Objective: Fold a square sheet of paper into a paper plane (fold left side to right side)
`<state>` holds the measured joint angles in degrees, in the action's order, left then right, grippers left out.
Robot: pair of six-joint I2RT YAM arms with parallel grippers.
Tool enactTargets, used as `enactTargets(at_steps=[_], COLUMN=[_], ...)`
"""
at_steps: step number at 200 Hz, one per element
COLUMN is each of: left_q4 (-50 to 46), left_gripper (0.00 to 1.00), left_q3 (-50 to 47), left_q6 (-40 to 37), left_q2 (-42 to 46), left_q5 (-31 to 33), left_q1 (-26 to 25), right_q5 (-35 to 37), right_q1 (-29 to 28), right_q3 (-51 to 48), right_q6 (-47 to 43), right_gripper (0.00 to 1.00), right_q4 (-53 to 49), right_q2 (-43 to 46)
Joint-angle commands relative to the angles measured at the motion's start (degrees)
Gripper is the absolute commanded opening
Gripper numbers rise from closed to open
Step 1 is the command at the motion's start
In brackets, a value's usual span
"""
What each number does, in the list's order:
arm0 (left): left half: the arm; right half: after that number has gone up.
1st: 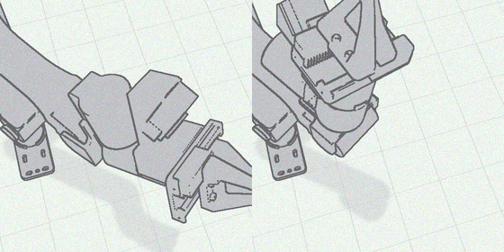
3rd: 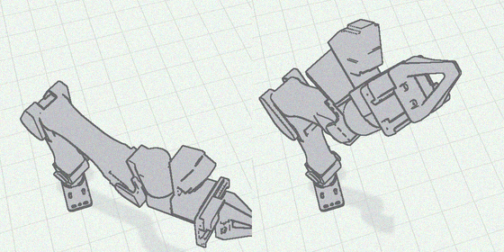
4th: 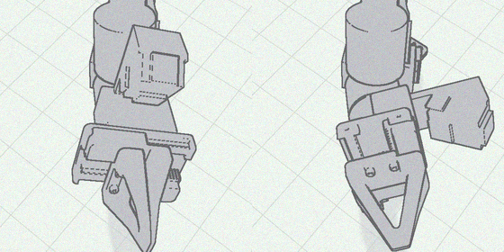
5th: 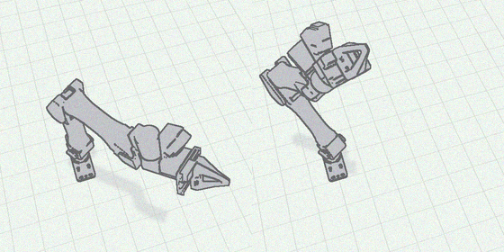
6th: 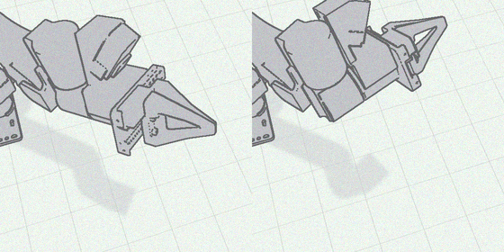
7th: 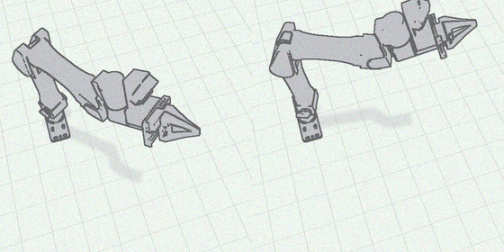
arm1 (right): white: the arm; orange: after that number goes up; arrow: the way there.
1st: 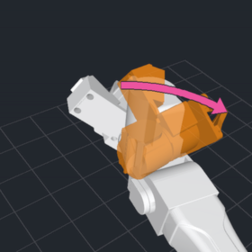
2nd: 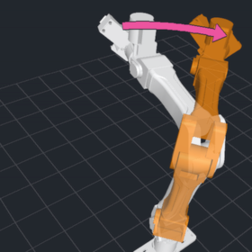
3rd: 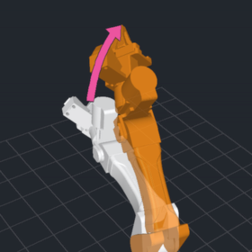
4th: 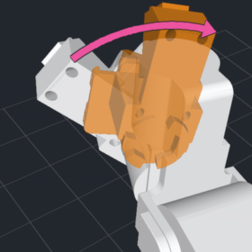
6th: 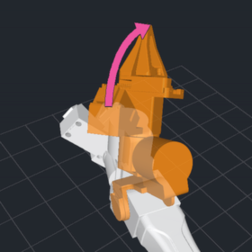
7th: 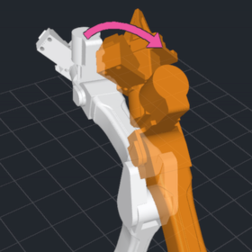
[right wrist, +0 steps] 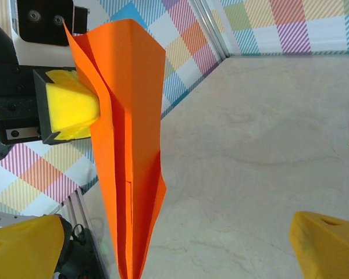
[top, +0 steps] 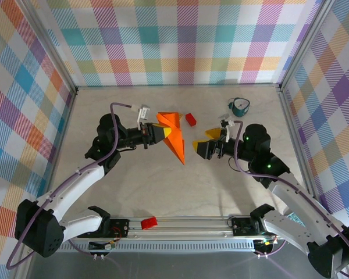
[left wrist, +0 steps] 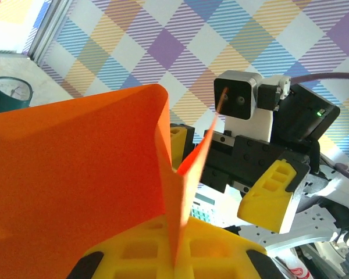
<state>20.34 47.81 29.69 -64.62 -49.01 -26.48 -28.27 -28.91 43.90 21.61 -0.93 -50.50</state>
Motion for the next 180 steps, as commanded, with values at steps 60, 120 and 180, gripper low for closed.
enactTargets(at_steps=[60, 120, 180], left_q4=[5.0, 7.1, 9.2], left_gripper=[0.00, 0.00, 0.00], left_q3=[2.1, 2.3, 2.4], left_q6=[-1.8, 0.0, 2.0], left_q2=[-1.6, -2.7, -3.7], left_q5=[-6.4, -6.6, -6.6], left_q1=[-0.3, -0.4, -0.4], right_q5=[-20.9, -26.3, -26.5], right_q1=[0.8, -0.6, -2.4], right_q3=[2.7, 3.5, 5.5], right_q6=[5.2, 10.0, 10.2], right_gripper=[0.99, 0.91, 0.69], right_q4=[10.3, 19.8, 22.6], right_q2=[-10.0, -15.9, -19.2])
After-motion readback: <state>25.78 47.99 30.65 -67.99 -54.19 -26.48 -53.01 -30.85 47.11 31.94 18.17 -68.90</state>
